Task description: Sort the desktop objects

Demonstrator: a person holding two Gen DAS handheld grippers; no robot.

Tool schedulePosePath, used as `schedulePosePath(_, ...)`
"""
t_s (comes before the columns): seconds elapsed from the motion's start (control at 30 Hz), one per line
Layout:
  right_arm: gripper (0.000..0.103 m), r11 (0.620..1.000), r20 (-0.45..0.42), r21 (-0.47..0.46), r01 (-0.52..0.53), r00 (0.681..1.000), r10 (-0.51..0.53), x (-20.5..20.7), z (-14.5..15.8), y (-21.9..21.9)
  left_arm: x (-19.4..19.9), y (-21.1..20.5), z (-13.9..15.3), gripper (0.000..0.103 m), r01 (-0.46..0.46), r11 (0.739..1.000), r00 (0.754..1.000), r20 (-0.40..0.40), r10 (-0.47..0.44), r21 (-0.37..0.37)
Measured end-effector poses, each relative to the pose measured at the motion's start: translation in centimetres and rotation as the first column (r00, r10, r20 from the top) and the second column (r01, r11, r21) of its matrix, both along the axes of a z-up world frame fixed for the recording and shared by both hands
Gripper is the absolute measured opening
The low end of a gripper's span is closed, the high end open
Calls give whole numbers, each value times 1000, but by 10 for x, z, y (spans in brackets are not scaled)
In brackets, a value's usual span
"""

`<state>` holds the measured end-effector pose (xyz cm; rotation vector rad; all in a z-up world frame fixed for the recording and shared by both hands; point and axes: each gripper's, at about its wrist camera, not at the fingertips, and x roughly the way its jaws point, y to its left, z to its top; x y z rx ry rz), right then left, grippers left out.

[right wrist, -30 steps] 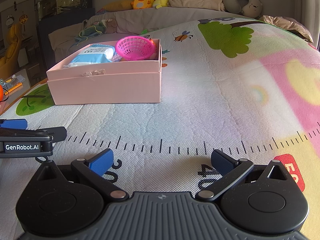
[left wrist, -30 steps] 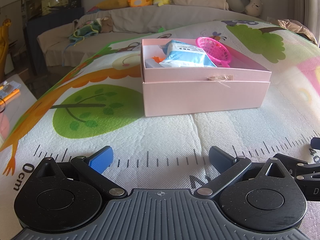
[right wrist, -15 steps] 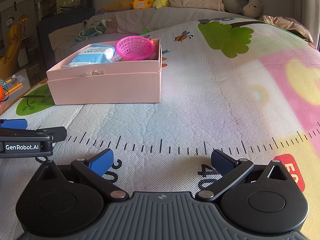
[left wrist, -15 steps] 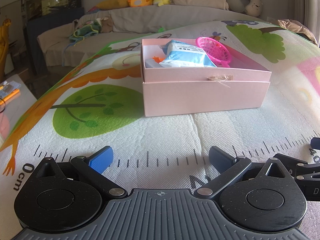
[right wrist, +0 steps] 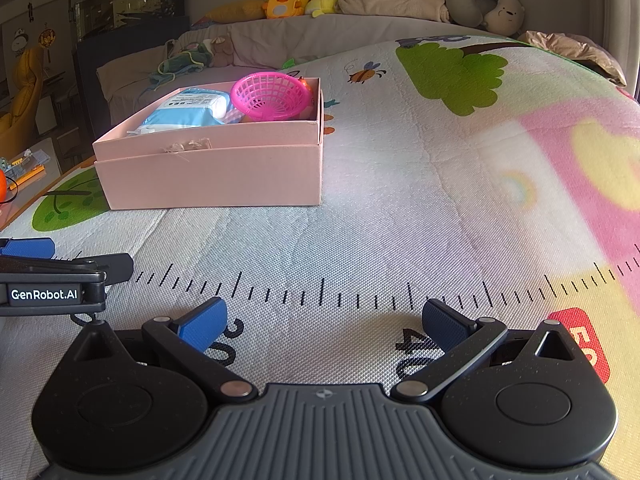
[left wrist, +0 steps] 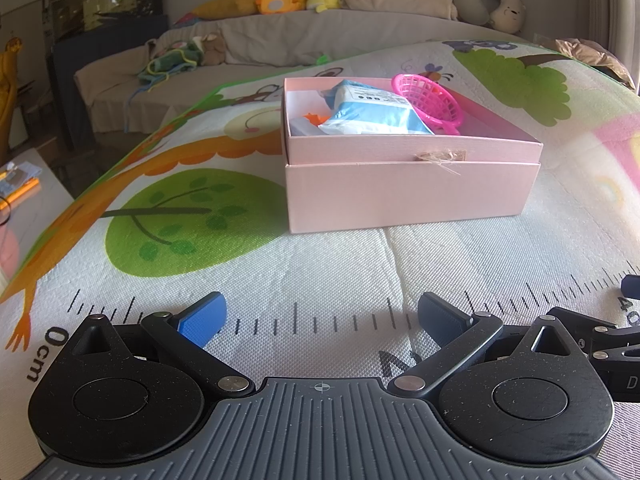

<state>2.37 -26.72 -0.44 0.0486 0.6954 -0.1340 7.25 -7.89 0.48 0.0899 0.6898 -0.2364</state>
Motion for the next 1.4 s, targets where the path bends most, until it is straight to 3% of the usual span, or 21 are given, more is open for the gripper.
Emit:
schedulePosePath(0.83,103,1000,1,0,0,1000,0,0,0,0,1,2,-1,103,-2,1000,1000,0,2,0)
schedulePosePath(1.07,103,1000,1,1,0,1000,0,0,0,-1,-3,10,4,103,19,1000,998,-53,-19,4)
schedulePosePath(1.4,103,1000,1,1,0,1000,0,0,0,0,-12,8,4,103,1,1000,999,-51,-1,1)
